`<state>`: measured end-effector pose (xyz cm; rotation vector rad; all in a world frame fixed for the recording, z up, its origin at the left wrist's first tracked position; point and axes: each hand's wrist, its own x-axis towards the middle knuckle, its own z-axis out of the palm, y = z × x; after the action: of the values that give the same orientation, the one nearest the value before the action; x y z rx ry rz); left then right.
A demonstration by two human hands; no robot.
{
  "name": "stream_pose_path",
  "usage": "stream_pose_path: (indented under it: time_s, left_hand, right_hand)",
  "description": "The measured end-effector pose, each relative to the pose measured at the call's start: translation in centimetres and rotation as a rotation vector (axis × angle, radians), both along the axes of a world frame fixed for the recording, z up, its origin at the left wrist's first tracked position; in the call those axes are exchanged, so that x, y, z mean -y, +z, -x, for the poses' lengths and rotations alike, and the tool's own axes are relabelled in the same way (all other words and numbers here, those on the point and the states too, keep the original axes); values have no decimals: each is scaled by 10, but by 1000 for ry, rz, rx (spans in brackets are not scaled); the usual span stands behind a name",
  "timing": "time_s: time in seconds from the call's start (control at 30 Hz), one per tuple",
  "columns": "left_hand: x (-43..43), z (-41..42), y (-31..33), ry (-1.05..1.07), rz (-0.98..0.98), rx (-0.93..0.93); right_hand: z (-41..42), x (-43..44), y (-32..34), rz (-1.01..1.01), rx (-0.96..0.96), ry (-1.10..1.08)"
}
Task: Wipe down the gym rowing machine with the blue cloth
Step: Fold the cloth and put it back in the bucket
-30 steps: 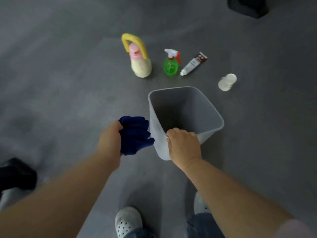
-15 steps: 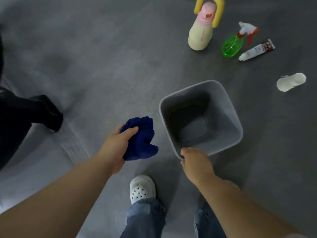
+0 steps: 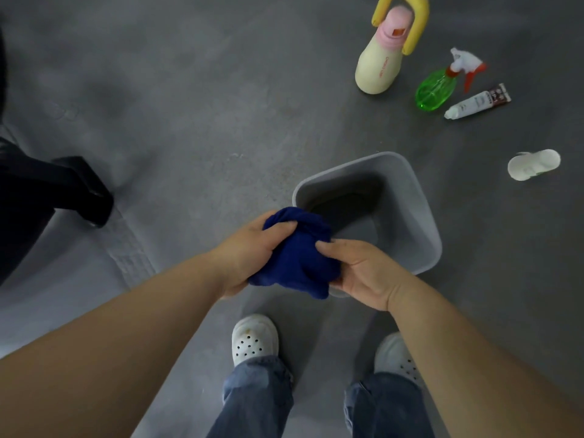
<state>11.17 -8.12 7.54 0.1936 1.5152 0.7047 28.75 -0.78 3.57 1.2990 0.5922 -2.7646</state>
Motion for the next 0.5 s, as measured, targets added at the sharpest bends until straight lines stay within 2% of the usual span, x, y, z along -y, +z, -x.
stream_pose_path:
  time_s: [0.13,0.23,0.4,0.5]
  left_hand:
    - [-13,17,-6,-239,65,-132]
    - [-23,34,-12,-314,73,-286]
    - [-38,30,-29,-439,-57,-433]
    - [-41,19,-48,-654,-143,-694]
  right_hand:
    - [-7,-3,-10,-49,33,-181]
    - [-15,7,-12,-29,154,-259]
    - [-15,33,-19,-30,235,-238]
    - [-11,39,-31,-176,441,-196]
